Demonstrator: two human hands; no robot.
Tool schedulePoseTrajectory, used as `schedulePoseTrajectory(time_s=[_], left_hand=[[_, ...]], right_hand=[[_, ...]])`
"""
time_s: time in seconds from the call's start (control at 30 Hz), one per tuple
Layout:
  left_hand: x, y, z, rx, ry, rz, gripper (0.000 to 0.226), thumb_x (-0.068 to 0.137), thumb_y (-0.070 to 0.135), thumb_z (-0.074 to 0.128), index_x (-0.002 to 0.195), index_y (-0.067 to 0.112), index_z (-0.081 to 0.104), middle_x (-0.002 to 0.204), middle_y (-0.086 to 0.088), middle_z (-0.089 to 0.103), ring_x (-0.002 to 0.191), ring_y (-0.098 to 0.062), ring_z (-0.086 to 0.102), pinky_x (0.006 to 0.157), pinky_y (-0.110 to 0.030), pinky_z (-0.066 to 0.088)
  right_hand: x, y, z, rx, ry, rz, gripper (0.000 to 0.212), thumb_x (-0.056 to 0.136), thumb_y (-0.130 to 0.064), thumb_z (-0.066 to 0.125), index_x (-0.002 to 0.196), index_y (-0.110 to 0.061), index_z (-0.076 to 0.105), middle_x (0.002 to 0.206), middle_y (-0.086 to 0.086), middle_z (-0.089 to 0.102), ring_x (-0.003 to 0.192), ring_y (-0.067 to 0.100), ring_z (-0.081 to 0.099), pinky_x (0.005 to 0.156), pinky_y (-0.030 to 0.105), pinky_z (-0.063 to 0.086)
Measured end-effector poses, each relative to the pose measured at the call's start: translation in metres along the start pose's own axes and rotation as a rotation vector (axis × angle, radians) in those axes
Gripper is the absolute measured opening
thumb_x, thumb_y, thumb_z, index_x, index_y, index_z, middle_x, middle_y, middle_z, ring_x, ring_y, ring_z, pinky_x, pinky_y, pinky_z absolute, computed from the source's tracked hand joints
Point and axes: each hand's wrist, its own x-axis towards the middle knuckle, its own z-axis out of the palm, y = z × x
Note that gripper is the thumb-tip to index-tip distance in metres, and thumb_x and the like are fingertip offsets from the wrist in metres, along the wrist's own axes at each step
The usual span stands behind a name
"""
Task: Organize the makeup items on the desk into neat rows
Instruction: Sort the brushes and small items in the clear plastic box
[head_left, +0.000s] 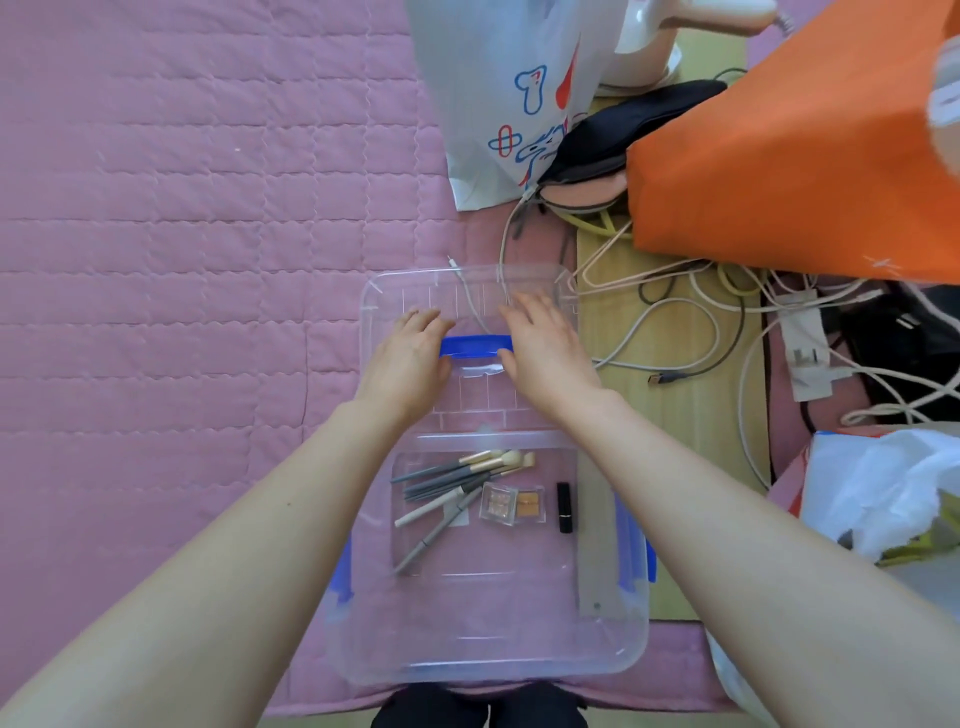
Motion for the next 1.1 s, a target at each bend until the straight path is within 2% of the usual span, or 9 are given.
schedulePoseTrajectory(time_s=[0.17, 0.27, 0.47, 0.6, 0.73, 0.83, 0.97, 1.03, 1.1], left_hand=[[-0.04, 0.015, -0.015, -0.073, 0.178, 0.095, 0.04, 0.092, 0.006, 0.051, 0.132, 0.006, 0.051, 0.13, -0.011, 0.056, 0.128, -0.028, 0.044, 0.104, -0.04, 0.038], [-0.067, 0.021, -0.018, -0.083, 0.277, 0.156, 0.036, 0.089, 0.003, 0.054, 0.124, 0.005, 0.058, 0.117, -0.012, 0.063, 0.116, -0.031, 0.054, 0.089, -0.045, 0.048], [-0.134, 0.026, -0.007, -0.124, 0.351, 0.266, 0.026, 0.088, 0.004, 0.052, 0.111, 0.008, 0.064, 0.093, -0.002, 0.067, 0.096, -0.02, 0.056, 0.074, -0.026, 0.046], [-0.169, 0.021, 0.011, -0.127, 0.301, 0.312, 0.028, 0.091, 0.015, 0.041, 0.105, 0.007, 0.064, 0.089, -0.001, 0.063, 0.093, -0.023, 0.054, 0.074, -0.035, 0.048], [-0.189, 0.018, 0.029, -0.135, 0.244, 0.266, 0.018, 0.091, 0.014, 0.05, 0.098, 0.009, 0.066, 0.088, 0.0, 0.064, 0.09, -0.023, 0.052, 0.069, -0.039, 0.05], [-0.191, 0.015, 0.044, -0.195, 0.078, 0.144, 0.016, 0.088, 0.006, 0.058, 0.099, 0.011, 0.068, 0.098, -0.002, 0.065, 0.1, -0.023, 0.053, 0.081, -0.04, 0.049], [-0.179, 0.01, 0.066, -0.12, -0.153, -0.007, 0.029, 0.09, 0.009, 0.05, 0.116, 0.014, 0.063, 0.114, -0.005, 0.057, 0.114, -0.025, 0.046, 0.093, -0.041, 0.042], [-0.172, 0.008, 0.073, -0.048, -0.204, -0.05, 0.033, 0.09, 0.008, 0.048, 0.122, 0.014, 0.057, 0.12, -0.007, 0.052, 0.118, -0.027, 0.043, 0.093, -0.043, 0.043], [-0.165, 0.007, 0.078, 0.078, -0.232, -0.076, 0.034, 0.089, 0.004, 0.048, 0.122, 0.012, 0.05, 0.123, -0.007, 0.048, 0.119, -0.028, 0.041, 0.084, -0.04, 0.044]], right_hand=[[-0.039, -0.012, -0.018, 0.036, 0.112, -0.057, 0.046, 0.095, -0.014, 0.047, 0.14, -0.006, 0.041, 0.148, 0.013, 0.038, 0.144, 0.03, 0.019, 0.117, 0.042, 0.02], [-0.068, -0.014, -0.022, 0.026, 0.166, -0.092, 0.045, 0.093, -0.011, 0.049, 0.137, -0.005, 0.044, 0.142, 0.013, 0.044, 0.143, 0.031, 0.024, 0.116, 0.043, 0.024], [-0.138, -0.019, -0.011, 0.075, 0.175, -0.129, 0.044, 0.09, -0.009, 0.053, 0.133, -0.005, 0.049, 0.135, 0.01, 0.051, 0.14, 0.03, 0.031, 0.112, 0.046, 0.031], [-0.178, -0.028, 0.011, 0.146, 0.196, -0.168, 0.043, 0.086, -0.006, 0.051, 0.128, -0.005, 0.052, 0.126, 0.012, 0.057, 0.132, 0.032, 0.041, 0.108, 0.046, 0.037], [-0.205, -0.031, 0.03, 0.201, 0.165, -0.118, 0.046, 0.087, -0.004, 0.052, 0.133, -0.007, 0.049, 0.131, 0.01, 0.055, 0.132, 0.028, 0.041, 0.11, 0.039, 0.035], [-0.208, -0.026, 0.043, 0.202, -0.011, -0.02, 0.052, 0.091, -0.011, 0.052, 0.141, -0.01, 0.039, 0.133, 0.007, 0.049, 0.129, 0.025, 0.038, 0.108, 0.039, 0.035], [-0.192, -0.017, 0.056, 0.199, -0.263, 0.165, 0.054, 0.094, -0.018, 0.05, 0.143, -0.01, 0.029, 0.141, 0.011, 0.037, 0.129, 0.031, 0.037, 0.105, 0.04, 0.035], [-0.18, -0.013, 0.063, 0.129, -0.31, 0.217, 0.052, 0.093, -0.013, 0.05, 0.14, -0.005, 0.031, 0.141, 0.014, 0.035, 0.127, 0.035, 0.038, 0.103, 0.042, 0.037], [-0.17, -0.01, 0.069, -0.012, -0.323, 0.224, 0.054, 0.089, -0.003, 0.048, 0.139, -0.001, 0.029, 0.139, 0.018, 0.036, 0.125, 0.037, 0.038, 0.099, 0.044, 0.04]])
